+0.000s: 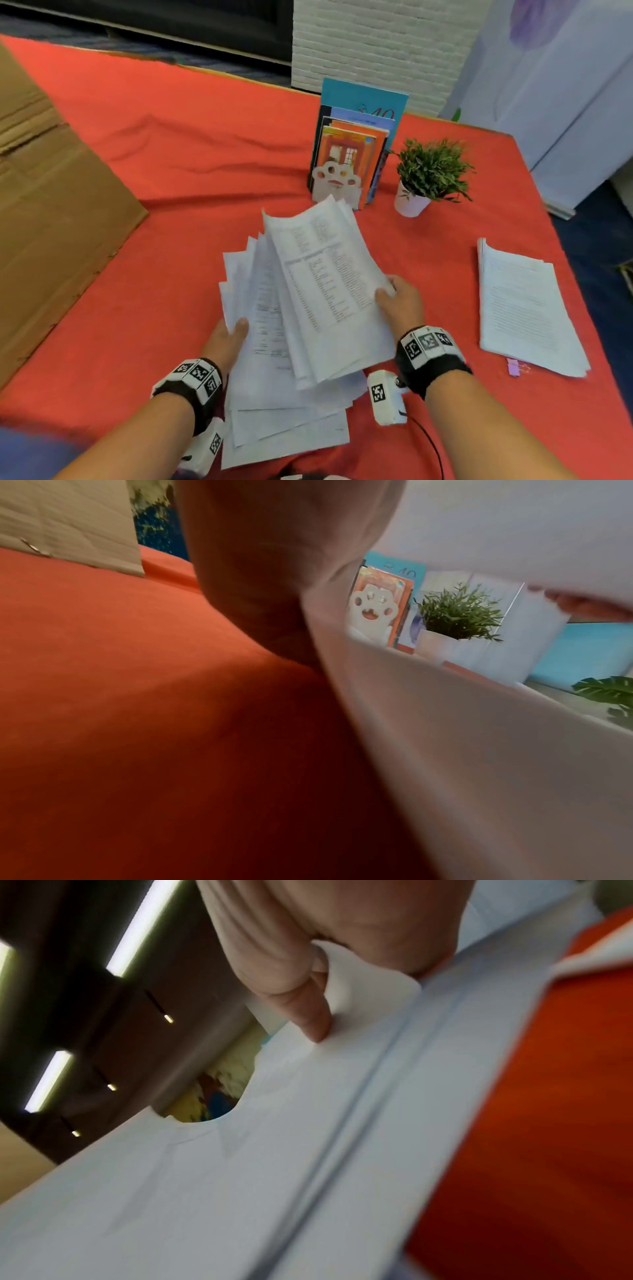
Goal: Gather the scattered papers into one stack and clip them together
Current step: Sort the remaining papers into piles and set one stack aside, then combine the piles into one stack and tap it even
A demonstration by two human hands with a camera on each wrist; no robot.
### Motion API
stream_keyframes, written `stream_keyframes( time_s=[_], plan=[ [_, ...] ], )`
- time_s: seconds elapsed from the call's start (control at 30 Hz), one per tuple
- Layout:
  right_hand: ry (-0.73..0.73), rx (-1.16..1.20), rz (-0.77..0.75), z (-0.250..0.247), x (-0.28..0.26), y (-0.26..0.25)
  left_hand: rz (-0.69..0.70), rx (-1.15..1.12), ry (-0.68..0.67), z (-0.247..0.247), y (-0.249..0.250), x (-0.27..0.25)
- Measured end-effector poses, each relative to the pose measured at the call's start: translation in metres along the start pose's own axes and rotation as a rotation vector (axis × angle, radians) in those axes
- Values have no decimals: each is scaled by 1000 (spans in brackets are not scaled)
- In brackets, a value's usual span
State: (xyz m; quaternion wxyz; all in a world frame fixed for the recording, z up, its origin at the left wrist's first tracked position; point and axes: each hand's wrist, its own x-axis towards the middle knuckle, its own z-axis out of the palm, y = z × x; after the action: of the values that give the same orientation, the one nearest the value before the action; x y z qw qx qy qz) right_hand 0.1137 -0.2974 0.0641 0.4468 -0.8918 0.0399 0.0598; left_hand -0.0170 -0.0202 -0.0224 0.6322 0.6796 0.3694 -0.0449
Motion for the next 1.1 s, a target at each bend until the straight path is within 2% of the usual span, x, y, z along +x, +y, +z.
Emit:
stream_keyframes(
  time_s=[0.1,0.2,0.27,0.33,0.37,0.4,0.47,0.57,0.63,0.7,0.87,1.1],
  plan=[
    [-102,-6,82,21,-34,26,19,-74,-47,21,18,-24],
    [-241,-20,98,37,-59,35,111,-41,-91,35,21,-35],
    [-248,-120,69,42,-64,39,168,-7,-60,38,19,-35],
    [-207,-307,63,35,-59,43,174,-86,-82,39,22,-37],
    [-198,-328,97,27,-55,40,188,-148,-115,38,30,-41],
    [-207,-272,150,19,-51,34,205,-197,-151,37,37,-46],
    [-230,53,180,1,-44,17,267,-272,-204,35,52,-53],
    [-174,504,104,-19,-34,-12,409,-349,-265,32,86,-72],
    [-131,666,26,-29,-31,-32,480,-366,-262,33,104,-79],
    [-84,730,-54,-37,-32,-48,550,-371,-259,32,116,-81],
    [-61,757,-130,-39,-45,-51,649,-379,-277,30,122,-83],
    [-121,927,-184,-54,-50,-66,720,-412,-281,29,137,-88]
  ],
)
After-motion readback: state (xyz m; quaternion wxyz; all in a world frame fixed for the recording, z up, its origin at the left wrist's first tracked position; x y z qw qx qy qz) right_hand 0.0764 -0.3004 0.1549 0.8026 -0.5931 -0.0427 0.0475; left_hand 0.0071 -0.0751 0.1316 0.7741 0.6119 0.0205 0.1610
